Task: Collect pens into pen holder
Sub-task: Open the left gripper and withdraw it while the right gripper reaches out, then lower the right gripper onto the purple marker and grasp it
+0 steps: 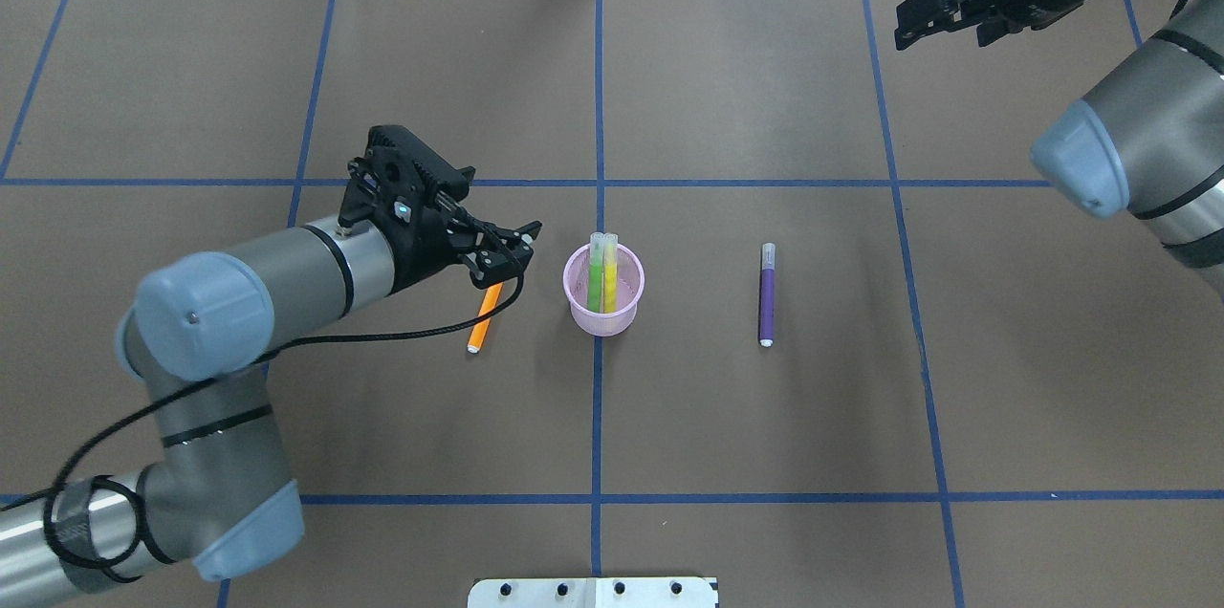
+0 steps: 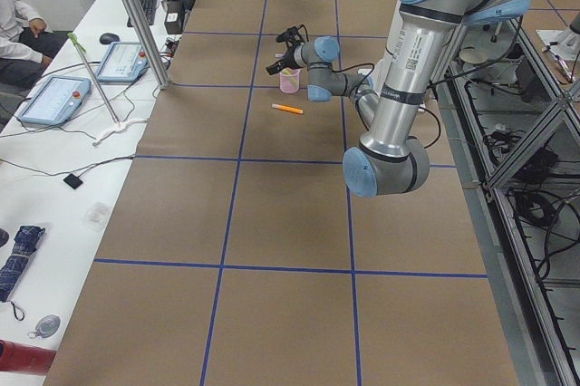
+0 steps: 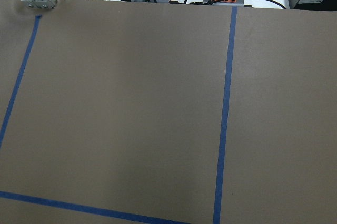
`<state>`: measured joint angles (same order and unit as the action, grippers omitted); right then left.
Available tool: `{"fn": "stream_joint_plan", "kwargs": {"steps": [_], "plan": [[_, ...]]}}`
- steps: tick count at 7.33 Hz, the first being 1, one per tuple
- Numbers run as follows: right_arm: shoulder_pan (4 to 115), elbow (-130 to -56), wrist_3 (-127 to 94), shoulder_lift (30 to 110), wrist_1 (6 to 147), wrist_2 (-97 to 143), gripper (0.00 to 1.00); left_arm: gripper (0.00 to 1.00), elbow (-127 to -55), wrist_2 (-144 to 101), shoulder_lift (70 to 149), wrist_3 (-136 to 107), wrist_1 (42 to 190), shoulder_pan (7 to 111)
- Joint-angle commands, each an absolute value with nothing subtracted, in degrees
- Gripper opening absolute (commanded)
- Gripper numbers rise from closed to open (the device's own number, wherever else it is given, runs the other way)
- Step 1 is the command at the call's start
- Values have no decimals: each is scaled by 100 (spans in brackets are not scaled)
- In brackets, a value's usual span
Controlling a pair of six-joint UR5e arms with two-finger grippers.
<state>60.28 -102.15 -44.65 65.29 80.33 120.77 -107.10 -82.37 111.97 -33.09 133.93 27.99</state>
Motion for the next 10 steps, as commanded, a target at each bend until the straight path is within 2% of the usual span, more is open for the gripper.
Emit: {"fn": "stream_joint_plan", "kwargs": {"steps": [1,3,7,8,10], "plan": [[5243,-10528,-5662,6557,8033,11360,100,100,-11477,-10089,11005,-3305,11503,3888],[4425,-10573,-6606,6600,8042,10516,99,100,-11505,-11700,11004,-3244,10516,5101],[3088,-10407,-7707,6777,8033,9372,96,100,-11909,-11883,10547,-3252,10450,5370],[2824,-10258,-7734,6776,8033,9012,91,100,-11935,-11865,10547,-3287,10450,5370],[2690,-10195,-7726,6846,8033,8974,64,100,-11944,-11848,10547,-3313,10450,5370]]}}
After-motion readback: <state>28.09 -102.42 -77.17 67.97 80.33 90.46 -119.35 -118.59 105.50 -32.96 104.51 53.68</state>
